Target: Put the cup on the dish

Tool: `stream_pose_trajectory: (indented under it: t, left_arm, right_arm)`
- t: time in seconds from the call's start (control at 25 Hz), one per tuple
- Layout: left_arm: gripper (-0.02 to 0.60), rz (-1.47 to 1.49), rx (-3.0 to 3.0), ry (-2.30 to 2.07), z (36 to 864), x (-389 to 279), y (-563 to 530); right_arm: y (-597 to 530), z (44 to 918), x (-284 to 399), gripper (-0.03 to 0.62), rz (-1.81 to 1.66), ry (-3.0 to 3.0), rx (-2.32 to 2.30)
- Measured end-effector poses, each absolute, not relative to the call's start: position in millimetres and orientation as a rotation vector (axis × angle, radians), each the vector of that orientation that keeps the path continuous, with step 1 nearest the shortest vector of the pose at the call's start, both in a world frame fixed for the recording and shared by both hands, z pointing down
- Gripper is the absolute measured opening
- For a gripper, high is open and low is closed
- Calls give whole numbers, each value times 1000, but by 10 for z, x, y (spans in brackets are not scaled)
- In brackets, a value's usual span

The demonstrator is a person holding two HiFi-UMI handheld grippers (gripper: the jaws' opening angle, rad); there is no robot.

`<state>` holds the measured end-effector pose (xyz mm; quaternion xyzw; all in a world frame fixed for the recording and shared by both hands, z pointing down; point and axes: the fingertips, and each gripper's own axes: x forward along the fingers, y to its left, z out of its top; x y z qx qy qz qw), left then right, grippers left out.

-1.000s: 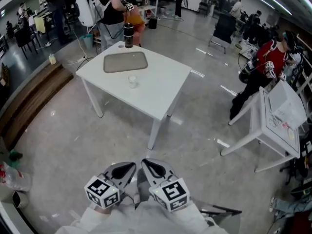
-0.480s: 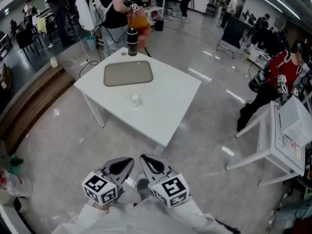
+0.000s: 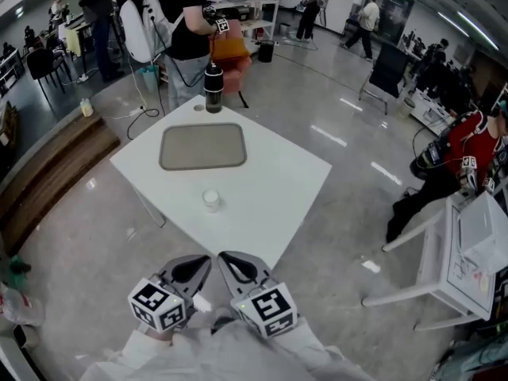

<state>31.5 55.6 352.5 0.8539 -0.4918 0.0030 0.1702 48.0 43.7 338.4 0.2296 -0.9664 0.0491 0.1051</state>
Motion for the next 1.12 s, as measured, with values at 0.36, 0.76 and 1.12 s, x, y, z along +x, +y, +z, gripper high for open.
stream_pose_trajectory:
  t: [0.36, 0.76, 1.12]
  left_arm:
    - [9, 25, 2358, -1434, 3669, 234, 274]
    - [9, 37, 2363, -1371, 3752, 13, -107]
    - [9, 113, 2417, -1285, 3824, -381, -607]
  right_arm:
    - [150, 3537, 467, 12, 208, -2798, 687]
    - [-237, 3581, 339, 12, 248, -2760, 775]
    - [-765, 3652, 80, 12, 289, -2714, 880]
